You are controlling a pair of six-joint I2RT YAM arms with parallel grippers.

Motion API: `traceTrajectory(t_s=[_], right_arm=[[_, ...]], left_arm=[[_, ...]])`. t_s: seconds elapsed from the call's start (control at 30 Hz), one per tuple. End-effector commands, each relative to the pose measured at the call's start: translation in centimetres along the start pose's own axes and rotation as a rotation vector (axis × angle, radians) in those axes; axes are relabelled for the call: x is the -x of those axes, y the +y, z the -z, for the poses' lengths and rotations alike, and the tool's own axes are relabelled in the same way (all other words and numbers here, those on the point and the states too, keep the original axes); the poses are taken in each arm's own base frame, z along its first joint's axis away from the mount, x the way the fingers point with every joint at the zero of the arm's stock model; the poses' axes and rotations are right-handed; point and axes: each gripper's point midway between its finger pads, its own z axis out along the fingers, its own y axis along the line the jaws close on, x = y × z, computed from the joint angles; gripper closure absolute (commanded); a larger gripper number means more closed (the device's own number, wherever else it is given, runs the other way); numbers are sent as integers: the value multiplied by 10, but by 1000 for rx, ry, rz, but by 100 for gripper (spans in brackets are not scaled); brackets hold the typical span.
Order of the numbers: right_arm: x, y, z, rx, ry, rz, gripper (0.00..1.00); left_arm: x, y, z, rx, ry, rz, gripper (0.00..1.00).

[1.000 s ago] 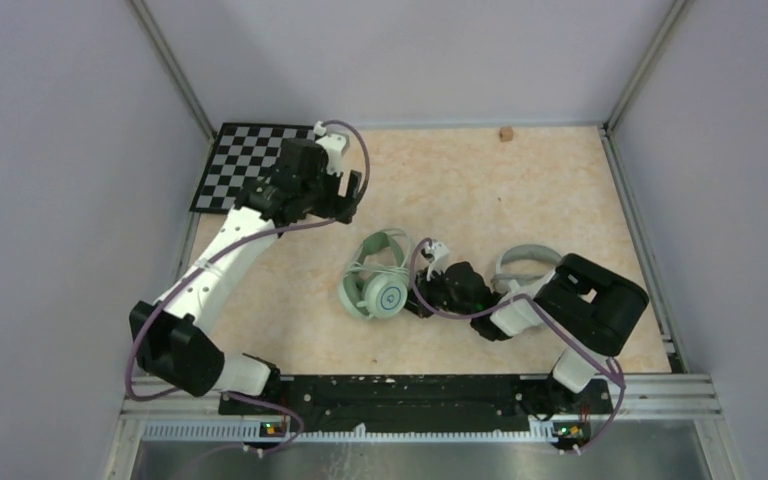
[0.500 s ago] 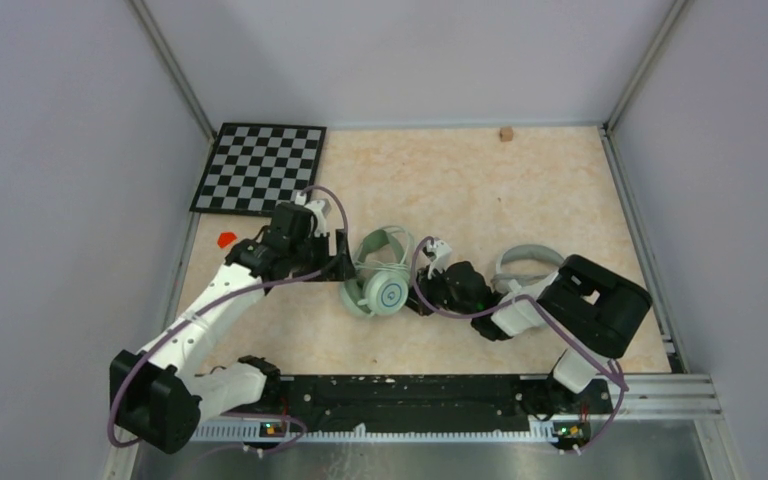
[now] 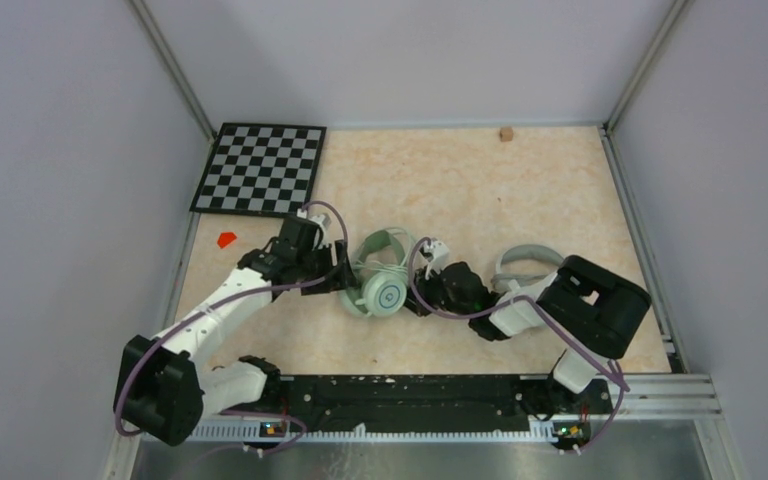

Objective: Wrap the headphones
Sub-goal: Place the headphones at the center of the board.

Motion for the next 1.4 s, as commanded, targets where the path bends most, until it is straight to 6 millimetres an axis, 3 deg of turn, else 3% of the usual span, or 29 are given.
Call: traceTrajectory(t_s=[0.0, 0.17, 0.3, 0.47, 0.6, 0.73, 0.93, 1.03, 1.2, 1.37], right_arm=[[40, 21, -10, 39, -113, 18, 100], [50, 22, -16, 26, -122, 43, 100], [56, 24, -22, 22, -128, 49, 100], [69, 32, -48, 37, -121, 55, 100], [77, 32, -53, 29, -147, 56, 100], [74, 29, -52, 26, -148, 72, 100], [50, 19, -57, 46, -143, 49, 100], [52, 17, -59, 33, -147, 48, 100], [47, 10, -62, -20, -102, 50, 85], [42, 9, -56, -17, -105, 18, 82]], left_arm=[[12, -6, -10, -16, -52, 15, 25], [12, -10, -19, -8, -33, -8, 27], [18, -4, -21, 34, -48, -25, 45], [58, 20, -13, 240, -160, -80, 75], [87, 40, -7, 406, -187, -163, 87], [97, 48, -8, 463, -188, -182, 87], [110, 50, -6, 505, -220, -186, 83], [108, 52, -12, 513, -204, -181, 81], [106, 54, -19, 518, -188, -184, 81], [108, 55, -20, 522, -197, -184, 80]])
